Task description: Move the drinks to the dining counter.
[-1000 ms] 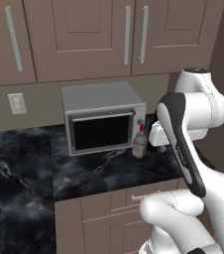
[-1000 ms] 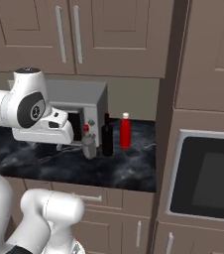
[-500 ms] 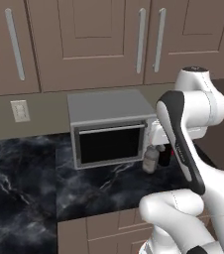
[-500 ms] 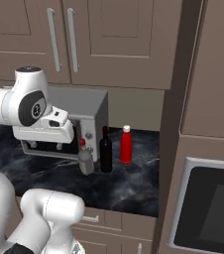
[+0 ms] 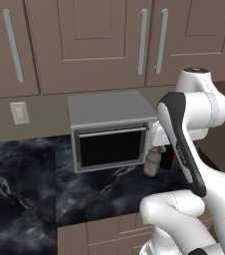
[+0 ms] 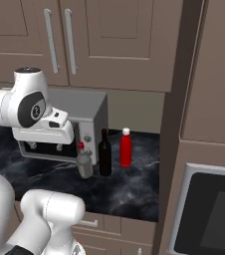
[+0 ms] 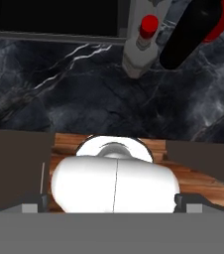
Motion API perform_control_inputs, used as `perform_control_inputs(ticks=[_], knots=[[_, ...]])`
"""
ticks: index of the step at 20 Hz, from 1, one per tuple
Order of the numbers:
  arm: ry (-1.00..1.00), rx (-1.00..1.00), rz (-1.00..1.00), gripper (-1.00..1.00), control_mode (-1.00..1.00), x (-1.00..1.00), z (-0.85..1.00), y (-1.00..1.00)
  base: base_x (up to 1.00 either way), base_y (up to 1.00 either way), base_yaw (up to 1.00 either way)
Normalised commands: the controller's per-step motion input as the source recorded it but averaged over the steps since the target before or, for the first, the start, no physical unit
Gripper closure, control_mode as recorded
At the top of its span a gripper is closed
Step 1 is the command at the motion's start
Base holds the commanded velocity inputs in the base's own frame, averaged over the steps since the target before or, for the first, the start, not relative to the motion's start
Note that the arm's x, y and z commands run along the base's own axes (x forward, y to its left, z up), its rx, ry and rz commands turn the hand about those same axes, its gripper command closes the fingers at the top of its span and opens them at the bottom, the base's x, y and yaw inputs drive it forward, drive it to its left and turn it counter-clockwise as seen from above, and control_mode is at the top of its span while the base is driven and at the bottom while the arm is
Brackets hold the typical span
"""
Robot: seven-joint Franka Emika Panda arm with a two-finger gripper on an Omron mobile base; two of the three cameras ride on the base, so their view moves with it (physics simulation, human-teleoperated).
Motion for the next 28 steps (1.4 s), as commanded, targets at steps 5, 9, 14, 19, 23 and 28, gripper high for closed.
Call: perform_control_inputs(ticks=[5,9,14,19,23,28], knots=[[0.0,0.0,0.0,-1.0,1.0,0.0,0.0,0.0,0.41,-0.22,0.0],[0.0,0.02,0.0,-1.0,-1.0,0.12,0.0,-0.07,0.32,-0.18,0.0],[0.0,0.06,-0.02,-1.0,-1.0,0.5,-0.04,-0.27,0.0,0.0,0.0],[0.0,0.01,-0.01,-1.0,-1.0,0.49,-0.12,-0.1,0.0,0.0,0.0],[0.0,0.0,-0.02,-1.0,-1.0,0.39,-0.18,0.0,0.0,0.0,0.0],[0.0,0.0,-0.05,-1.0,-1.0,0.33,-0.29,0.0,0.0,0.0,0.0]])
